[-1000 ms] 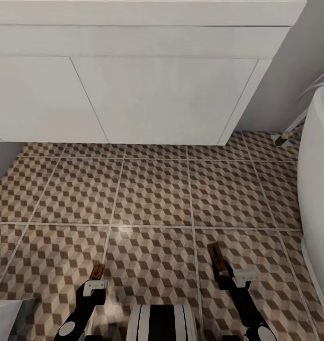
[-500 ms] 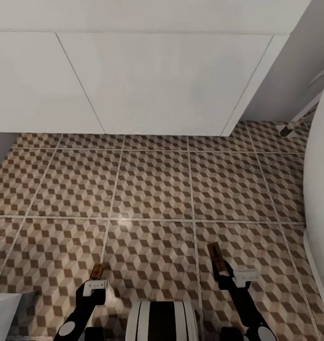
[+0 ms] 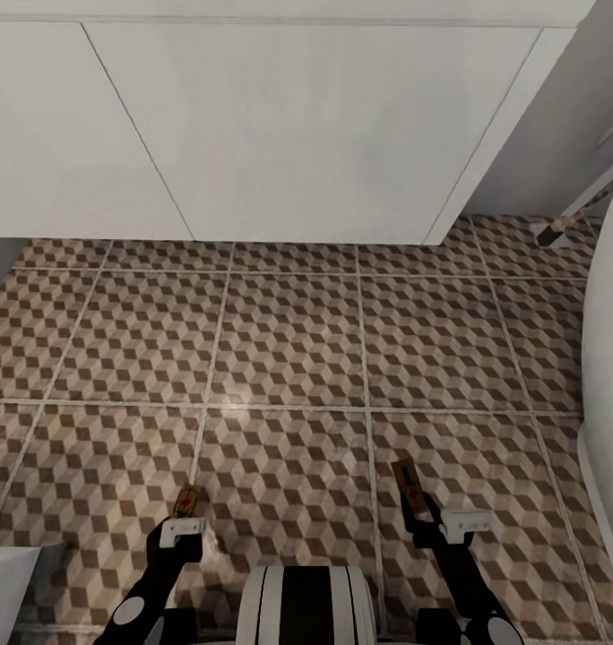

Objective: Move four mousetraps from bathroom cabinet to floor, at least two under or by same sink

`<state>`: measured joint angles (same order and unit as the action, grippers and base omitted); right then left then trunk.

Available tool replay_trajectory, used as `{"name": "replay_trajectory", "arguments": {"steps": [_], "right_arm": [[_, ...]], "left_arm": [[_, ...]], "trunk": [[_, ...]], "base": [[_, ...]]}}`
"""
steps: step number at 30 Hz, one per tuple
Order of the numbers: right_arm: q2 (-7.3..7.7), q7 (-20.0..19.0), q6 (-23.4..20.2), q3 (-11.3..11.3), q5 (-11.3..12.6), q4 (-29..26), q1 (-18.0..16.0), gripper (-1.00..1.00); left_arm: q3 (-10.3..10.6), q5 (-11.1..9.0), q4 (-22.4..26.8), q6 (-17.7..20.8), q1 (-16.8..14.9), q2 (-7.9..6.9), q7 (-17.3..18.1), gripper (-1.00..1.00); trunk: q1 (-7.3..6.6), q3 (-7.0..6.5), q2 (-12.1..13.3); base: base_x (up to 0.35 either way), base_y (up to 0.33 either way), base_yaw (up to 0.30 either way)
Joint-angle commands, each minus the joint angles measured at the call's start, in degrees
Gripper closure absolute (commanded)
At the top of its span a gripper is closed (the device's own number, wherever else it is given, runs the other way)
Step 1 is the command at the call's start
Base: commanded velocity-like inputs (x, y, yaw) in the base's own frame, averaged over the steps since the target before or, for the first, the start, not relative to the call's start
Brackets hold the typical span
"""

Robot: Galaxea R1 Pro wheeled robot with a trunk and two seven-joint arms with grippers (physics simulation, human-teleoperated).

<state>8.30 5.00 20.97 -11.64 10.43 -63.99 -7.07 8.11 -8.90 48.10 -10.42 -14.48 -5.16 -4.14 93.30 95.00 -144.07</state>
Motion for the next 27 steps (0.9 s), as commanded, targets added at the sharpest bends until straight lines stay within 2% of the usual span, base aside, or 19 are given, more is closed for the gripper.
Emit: {"name": "replay_trajectory", "arguments": {"steps": [1, 8, 15, 18, 22, 27], "right_arm": [[0.07, 0.4, 0.2, -0.3, 0.4, 0.0, 0.0, 1.0], [0.0, 0.3, 0.3, -0.2, 0.4, 0.0, 0.0, 1.0], [-0.26, 0.3, 0.3, -0.2, 0.1, -0.3, 0.0, 1.0], [-0.3, 0.3, 0.3, -0.2, -0.7, -0.4, 0.0, 1.0], [-0.37, 0.3, 0.5, -0.2, -1.8, -0.4, 0.0, 1.0], [-0.38, 0.3, 2.5, -0.4, -2.1, -0.5, 0.0, 1.0]], "left_arm": [[0.4, -0.4, 1.3, -0.2, 0.0, -0.04, -0.5, 1.0], [0.3, -0.3, 5.8, 0.1, 0.0, 1.28, -0.5, 1.0], [0.2, -0.3, 12.5, 7.7, 0.0, 1.9, -0.3, 1.0], [0.4, -0.3, 13.1, 8.2, 0.0, 1.96, -0.2, 1.0], [2.1, -0.3, 13.4, 8.3, 0.0, 1.88, -0.3, 1.0], [2.9, -0.2, 14.2, 8.4, 0.0, 1.43, -0.4, 1.0]], "trunk": [[-0.01, 0.03, 0.0], [-0.01, 0.03, 0.0], [-0.01, 0.03, 0.0], [-0.01, 0.03, 0.0], [-0.01, 0.03, 0.0], [-0.01, 0.03, 0.0]], "base": [[0.0, 0.0, 0.0], [0.0, 0.0, 0.0], [0.0, 0.0, 0.0], [0.0, 0.0, 0.0], [0.0, 0.0, 0.0], [0.0, 0.0, 0.0]]}}
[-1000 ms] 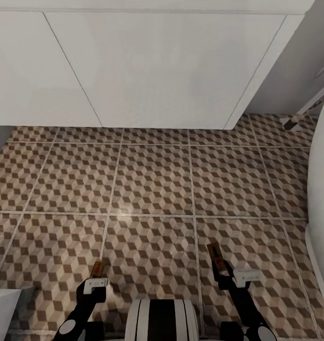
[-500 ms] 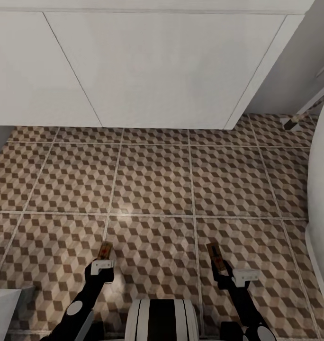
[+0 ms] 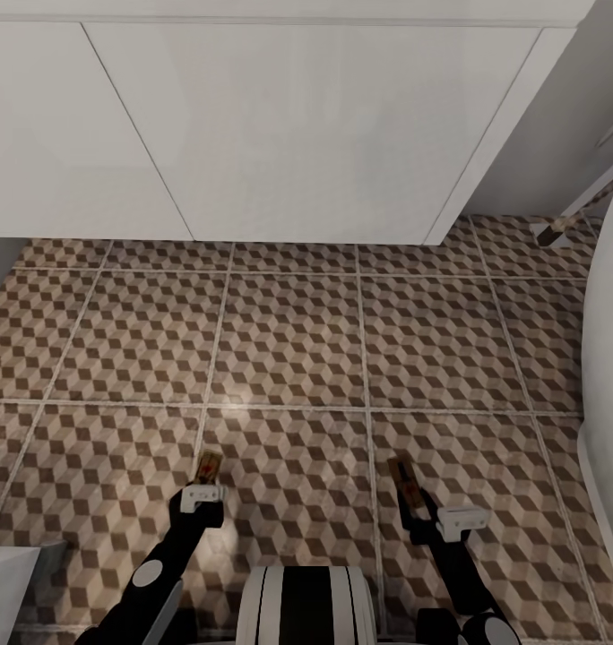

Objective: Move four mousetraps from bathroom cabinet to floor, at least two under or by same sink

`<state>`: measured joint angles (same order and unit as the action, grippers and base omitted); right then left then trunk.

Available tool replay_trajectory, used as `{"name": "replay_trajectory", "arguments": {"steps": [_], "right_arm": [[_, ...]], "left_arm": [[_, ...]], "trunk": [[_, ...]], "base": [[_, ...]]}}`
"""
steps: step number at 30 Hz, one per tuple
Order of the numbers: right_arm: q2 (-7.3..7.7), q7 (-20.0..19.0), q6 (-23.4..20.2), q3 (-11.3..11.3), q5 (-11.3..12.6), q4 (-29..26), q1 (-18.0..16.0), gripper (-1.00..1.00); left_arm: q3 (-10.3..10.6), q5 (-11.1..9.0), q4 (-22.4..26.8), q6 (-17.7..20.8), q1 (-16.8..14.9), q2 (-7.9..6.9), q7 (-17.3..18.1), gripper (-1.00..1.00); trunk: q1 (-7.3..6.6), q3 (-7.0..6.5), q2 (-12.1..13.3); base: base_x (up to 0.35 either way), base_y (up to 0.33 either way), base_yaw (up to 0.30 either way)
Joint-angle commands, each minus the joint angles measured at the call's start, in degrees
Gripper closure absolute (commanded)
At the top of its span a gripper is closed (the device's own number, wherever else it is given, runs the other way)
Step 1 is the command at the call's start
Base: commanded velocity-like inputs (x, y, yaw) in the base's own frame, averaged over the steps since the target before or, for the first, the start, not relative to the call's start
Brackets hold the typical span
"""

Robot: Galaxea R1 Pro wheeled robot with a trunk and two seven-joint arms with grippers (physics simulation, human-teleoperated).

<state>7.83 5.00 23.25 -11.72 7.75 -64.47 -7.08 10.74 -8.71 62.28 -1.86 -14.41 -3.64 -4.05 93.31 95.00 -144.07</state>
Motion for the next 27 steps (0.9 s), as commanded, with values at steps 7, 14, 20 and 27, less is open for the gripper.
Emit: {"name": "replay_trajectory", "arguments": {"steps": [7, 14, 20, 27], "right_arm": [[0.08, 0.3, 0.9, -0.3, 0.5, 0.0, 0.0, 1.0], [0.08, 0.3, 1.4, -0.3, 0.5, -0.1, 0.0, 1.0], [0.08, 0.3, 1.4, -0.4, 0.5, 0.0, 0.0, 1.0], [0.08, 0.3, 1.5, -0.4, 0.5, -0.1, 0.0, 1.0]], "left_arm": [[0.5, -0.4, 2.0, -0.1, 0.0, -0.77, -0.6, 1.0], [0.6, -0.4, 2.1, -0.1, 0.0, -0.84, -0.7, 1.0], [0.6, -0.4, 2.2, 0.0, 0.0, -0.84, -0.8, 1.0], [0.6, -0.4, 1.8, 0.0, 0.0, -0.77, -0.8, 1.0]], "trunk": [[-0.01, 0.02, 0.0], [-0.01, 0.02, 0.0], [-0.01, 0.02, 0.0], [0.12, 1.13, -0.1]], "base": [[0.0, 0.0, 0.0], [0.0, 0.0, 0.0], [0.0, 0.0, 0.0], [0.0, 0.0, 0.0]]}}
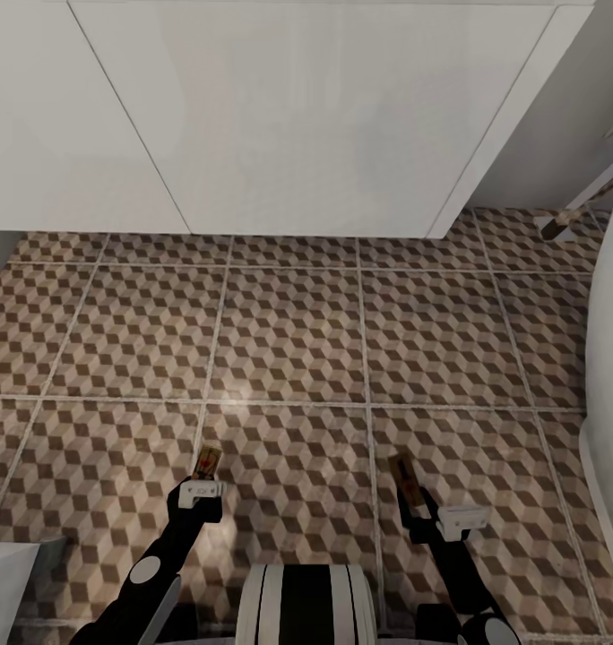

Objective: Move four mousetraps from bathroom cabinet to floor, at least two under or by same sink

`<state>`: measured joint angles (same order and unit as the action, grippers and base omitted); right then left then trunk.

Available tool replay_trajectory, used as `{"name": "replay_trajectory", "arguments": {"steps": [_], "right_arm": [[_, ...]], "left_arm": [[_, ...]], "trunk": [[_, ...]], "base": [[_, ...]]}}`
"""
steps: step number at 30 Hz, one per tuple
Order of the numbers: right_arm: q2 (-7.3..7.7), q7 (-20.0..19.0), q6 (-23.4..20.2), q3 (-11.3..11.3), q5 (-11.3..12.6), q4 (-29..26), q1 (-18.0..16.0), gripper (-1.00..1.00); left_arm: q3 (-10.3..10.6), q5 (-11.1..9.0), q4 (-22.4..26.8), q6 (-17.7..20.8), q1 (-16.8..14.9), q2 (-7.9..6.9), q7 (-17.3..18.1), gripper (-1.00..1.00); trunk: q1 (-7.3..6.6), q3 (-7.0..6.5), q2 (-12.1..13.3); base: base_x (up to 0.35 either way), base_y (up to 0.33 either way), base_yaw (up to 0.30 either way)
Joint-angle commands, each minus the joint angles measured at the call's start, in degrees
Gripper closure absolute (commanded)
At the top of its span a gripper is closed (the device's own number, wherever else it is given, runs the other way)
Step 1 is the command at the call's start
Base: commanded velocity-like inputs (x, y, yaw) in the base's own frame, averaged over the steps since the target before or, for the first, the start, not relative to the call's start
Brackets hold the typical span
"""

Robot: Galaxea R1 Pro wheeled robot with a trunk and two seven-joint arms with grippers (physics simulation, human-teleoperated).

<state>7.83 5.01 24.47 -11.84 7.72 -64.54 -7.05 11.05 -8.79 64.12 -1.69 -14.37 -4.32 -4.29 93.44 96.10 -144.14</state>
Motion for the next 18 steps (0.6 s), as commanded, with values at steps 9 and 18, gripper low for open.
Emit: {"name": "replay_trajectory", "arguments": {"steps": [9, 18], "right_arm": [[0.08, 0.3, 0.2, -0.2, 0.5, 0.0, -0.1, 1.0], [0.08, 0.3, 0.2, -0.2, 0.5, 0.0, -0.1, 1.0]], "left_arm": [[0.3, -0.4, -0.3, -0.2, 0.0, 0.04, -0.5, 1.0], [0.1, -0.4, -2.0, -0.2, 0.0, 0.18, -0.5, 1.0]], "trunk": [[0.22, 2.03, -0.1], [0.45, 4.02, -0.3]], "base": [[0.0, 0.0, 0.0], [0.0, 0.0, 0.0]]}}
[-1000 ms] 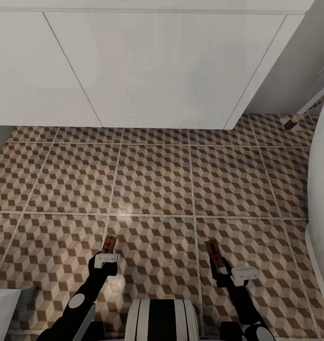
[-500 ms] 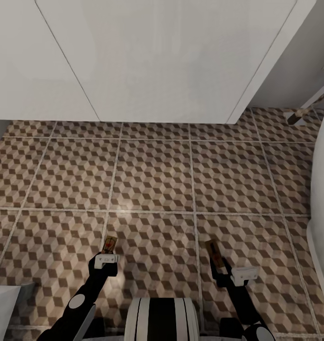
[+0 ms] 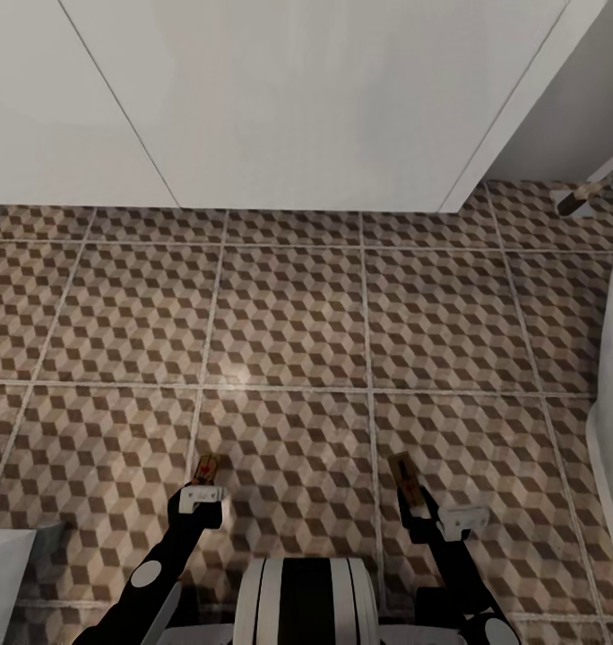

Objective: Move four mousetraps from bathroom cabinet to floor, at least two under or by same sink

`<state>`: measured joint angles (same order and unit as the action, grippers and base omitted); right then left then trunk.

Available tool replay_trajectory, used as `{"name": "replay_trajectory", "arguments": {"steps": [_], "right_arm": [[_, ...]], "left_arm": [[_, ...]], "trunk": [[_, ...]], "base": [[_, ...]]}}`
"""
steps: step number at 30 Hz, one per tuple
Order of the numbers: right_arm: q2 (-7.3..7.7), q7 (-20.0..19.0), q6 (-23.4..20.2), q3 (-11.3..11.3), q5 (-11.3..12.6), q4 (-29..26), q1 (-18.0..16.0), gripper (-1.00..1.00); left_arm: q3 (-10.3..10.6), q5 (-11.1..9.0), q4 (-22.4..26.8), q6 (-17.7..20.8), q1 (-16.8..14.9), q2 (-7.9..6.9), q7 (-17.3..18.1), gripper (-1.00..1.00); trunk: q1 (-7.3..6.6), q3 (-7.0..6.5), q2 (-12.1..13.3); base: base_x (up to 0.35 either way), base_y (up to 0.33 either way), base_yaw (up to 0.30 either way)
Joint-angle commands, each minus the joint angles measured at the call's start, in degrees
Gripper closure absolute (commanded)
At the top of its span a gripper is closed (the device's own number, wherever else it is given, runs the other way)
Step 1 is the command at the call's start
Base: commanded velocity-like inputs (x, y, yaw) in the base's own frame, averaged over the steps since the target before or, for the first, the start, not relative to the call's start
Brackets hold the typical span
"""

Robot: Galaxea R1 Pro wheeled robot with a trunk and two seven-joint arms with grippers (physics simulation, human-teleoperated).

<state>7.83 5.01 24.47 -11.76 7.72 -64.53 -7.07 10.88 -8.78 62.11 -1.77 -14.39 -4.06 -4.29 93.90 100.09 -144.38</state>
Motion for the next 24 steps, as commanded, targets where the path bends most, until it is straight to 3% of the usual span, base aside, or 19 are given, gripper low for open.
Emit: {"name": "replay_trajectory", "arguments": {"steps": [1, 24], "right_arm": [[0.08, 0.3, 0.2, -0.3, 0.5, 0.0, 0.0, 1.0], [0.08, 0.3, 0.2, -0.3, 0.5, 0.0, 0.0, 1.0]], "left_arm": [[0.3, -0.4, -0.1, -0.2, 0.0, -0.11, -0.5, 1.0], [0.4, -0.4, -0.2, -0.2, 0.0, -0.07, -0.6, 1.0]], "trunk": [[0.02, 0.25, 0.0], [0.61, 4.91, -0.3]], "base": [[0.0, 0.0, 0.0], [0.0, 0.0, 0.0]]}}
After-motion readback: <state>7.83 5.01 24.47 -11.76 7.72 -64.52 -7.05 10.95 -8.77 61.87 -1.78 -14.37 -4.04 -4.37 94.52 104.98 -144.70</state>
